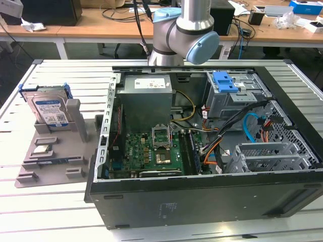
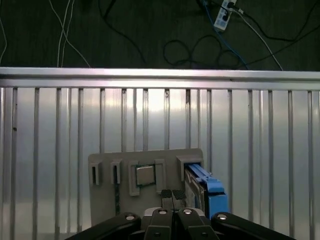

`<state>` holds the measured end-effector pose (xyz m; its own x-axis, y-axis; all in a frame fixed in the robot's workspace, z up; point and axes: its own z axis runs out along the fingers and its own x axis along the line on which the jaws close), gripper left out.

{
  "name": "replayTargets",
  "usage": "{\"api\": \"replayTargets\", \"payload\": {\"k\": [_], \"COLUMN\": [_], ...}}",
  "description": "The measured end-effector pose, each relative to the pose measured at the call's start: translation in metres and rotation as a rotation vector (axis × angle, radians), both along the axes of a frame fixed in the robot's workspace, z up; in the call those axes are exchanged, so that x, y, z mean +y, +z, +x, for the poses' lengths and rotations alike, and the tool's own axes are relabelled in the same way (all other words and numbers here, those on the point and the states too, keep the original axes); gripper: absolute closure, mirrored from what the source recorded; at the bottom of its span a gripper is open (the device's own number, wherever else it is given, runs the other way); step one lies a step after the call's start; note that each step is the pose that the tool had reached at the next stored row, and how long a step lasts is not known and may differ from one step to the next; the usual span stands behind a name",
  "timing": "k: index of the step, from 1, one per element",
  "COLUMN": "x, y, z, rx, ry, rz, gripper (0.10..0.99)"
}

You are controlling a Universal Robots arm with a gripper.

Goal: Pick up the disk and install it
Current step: 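Pick up the disk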

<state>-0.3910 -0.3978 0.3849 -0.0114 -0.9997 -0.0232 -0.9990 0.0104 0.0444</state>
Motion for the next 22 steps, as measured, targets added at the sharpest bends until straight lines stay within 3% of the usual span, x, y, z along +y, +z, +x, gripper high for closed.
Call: {"api": "replayTargets", "payload": {"k": [16, 17, 18, 19, 20, 22], "x": [0.0, 0.0, 0.0, 0.0, 0.0, 0.0], "y": [0.0, 0.0, 0.0, 0.0, 0.0, 0.0], "z": [0.0, 0.0001, 0.0001, 0.0001, 0.0, 0.0], "rx": [0.0, 0.0, 0.0, 0.0, 0.0, 0.0], "ry": [-0.005, -0.005, -0.005, -0.005, -0.005, -0.005], "rz": [-0.005, -0.005, -0.006, -0.006, -0.007, -0.007], "gripper": [0.973, 0.918, 0.918, 0.792, 0.792, 0.671]}}
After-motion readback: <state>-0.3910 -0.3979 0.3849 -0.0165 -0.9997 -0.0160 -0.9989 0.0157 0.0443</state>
